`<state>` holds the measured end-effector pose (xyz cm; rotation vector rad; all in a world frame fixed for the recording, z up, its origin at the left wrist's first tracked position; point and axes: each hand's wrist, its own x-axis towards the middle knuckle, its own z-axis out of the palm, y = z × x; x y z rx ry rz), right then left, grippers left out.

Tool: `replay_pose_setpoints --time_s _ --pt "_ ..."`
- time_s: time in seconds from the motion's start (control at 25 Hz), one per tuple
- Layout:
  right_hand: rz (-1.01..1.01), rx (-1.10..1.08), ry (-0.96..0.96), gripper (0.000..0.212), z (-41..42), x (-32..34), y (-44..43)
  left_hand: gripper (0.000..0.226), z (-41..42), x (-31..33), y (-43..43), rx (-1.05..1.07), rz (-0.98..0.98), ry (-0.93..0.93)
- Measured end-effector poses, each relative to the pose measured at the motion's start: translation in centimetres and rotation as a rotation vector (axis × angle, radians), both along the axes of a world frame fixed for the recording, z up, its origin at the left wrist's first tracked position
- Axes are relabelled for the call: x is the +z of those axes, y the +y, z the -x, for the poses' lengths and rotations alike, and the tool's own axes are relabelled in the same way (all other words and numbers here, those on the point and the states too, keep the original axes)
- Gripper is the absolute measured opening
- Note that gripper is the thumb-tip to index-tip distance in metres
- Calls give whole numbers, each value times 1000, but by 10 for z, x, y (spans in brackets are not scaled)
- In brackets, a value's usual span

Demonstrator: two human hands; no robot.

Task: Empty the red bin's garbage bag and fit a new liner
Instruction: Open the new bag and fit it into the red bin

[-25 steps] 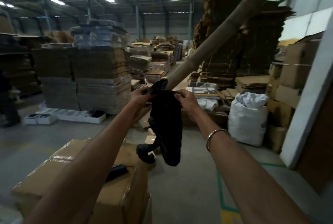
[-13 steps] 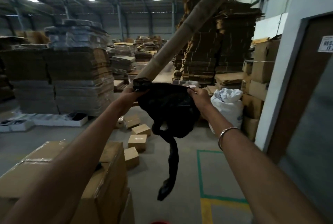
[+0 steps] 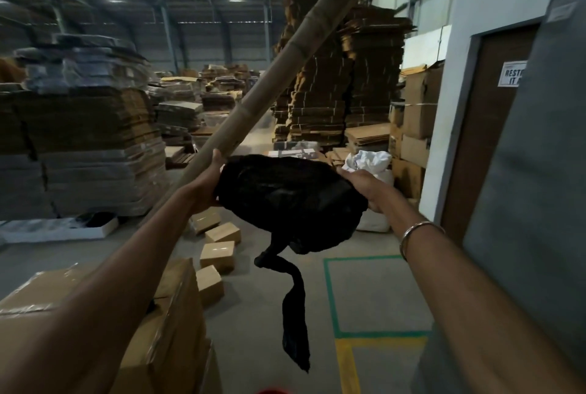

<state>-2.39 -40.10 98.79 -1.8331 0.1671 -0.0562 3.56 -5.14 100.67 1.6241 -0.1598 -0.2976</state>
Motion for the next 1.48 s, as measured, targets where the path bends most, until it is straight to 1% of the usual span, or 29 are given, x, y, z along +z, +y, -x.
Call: replay_pose_setpoints --time_s 0.08,0.12,0.16,0.2,0.24,0.28,0.32,0.36,0.4,0.44,0.52,0.6,0.68,0.72,0.8,0.88,0.96,1.0,1.04,1.08,1.12,1.16,1.2,1.24,1.28,1.32,1.36,1.44,1.48 --pt "252 123 164 29 4 -12 -4 43 -1 -5 -2 54 -54 -30" --pt "436 177 218 29 4 -20 -6 37 -3 -8 -2 48 -120 -37" --pt "635 223 259 33 3 -27 -6 31 -6 -10 -1 18 -225 -36" --pt "812 273 307 37 4 -34 -5 29 -10 -13 0 -35 -376 -19" --pt "942 318 359 37 5 -41 -3 32 -13 -16 0 -99 -556 26" --pt "1023 355 410 37 7 -47 0 41 -14 -19 0 -157 -734 107" --pt "1071 384 442 37 10 -54 2 55 -12 -23 -1 -187 -873 219" --pt "1096 397 456 37 11 -62 4 67 -9 -29 -3 -189 -947 330" --pt "1103 389 452 38 12 -70 6 79 -5 -35 -6 -166 -964 404" --pt "1096 368 441 39 12 -77 8 89 -4 -42 -10 -128 -942 429" --pt "1085 305 415 44 14 -89 14 99 -4 -55 -20 -58 -819 384" --pt "1076 251 375 48 15 -100 20 98 -1 -62 -32 -28 -594 364" --pt "1043 215 305 50 15 -105 25 84 6 -65 -44 -1 -366 310" --pt "1033 211 279 48 15 -107 27 78 9 -67 -49 7 -288 257" --pt "1036 241 280 40 16 -106 31 80 15 -69 -59 -6 -182 166" --pt "939 277 336 34 17 -102 36 86 21 -67 -68 24 -125 120" --pt "775 279 415 31 18 -96 43 98 25 -60 -75 118 -116 65" --pt "687 259 439 33 18 -92 45 98 27 -57 -77 146 -109 29" --pt "622 233 441 35 17 -89 48 92 26 -55 -79 167 -91 -6" --pt "577 199 410 36 18 -84 51 79 25 -53 -81 187 -71 -39" --pt "575 148 330 36 18 -78 55 65 23 -50 -82 204 -64 -67" --pt "643 86 210 36 16 -72 56 52 20 -46 -83 208 -72 -88" --pt "761 15 69 41 14 -68 56 42 19 -42 -82 195 -92 -98" --pt "851 -34 -57 57 13 -66 57 37 17 -37 -80 167 -117 -99" --pt "851 -29 -129 76 11 -65 61 37 15 -33 -77 126 -142 -95" --pt "777 16 -169 86 9 -65 65 38 15 -29 -72 75 -166 -93" --pt "711 67 -201 79 7 -67 70 39 15 -27 -67 23 -182 -104" --pt "671 88 -244 37 -1 -74 80 36 16 -23 -53 -40 -192 -156" --pt "665 64 -264 24 -3 -77 83 31 15 -22 -46 -37 -200 -188"
